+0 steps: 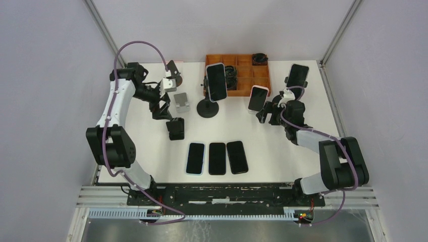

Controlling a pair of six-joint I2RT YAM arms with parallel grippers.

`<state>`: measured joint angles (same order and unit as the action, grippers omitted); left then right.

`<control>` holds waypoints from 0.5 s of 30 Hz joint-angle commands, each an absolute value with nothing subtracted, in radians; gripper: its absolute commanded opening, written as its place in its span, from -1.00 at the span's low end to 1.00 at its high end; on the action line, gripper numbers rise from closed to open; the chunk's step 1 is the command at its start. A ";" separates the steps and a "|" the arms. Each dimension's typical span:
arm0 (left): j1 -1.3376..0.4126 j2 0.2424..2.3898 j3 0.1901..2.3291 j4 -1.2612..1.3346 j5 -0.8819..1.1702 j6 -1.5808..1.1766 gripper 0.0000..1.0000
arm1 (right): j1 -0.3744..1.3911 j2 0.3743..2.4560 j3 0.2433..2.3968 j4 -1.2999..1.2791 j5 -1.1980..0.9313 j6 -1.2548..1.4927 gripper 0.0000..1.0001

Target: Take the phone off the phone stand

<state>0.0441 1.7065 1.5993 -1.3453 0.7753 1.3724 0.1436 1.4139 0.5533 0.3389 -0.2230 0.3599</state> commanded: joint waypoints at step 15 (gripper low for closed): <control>0.048 1.315 1.582 -1.035 0.814 0.650 1.00 | 0.148 1.733 0.657 0.836 -0.413 0.336 0.86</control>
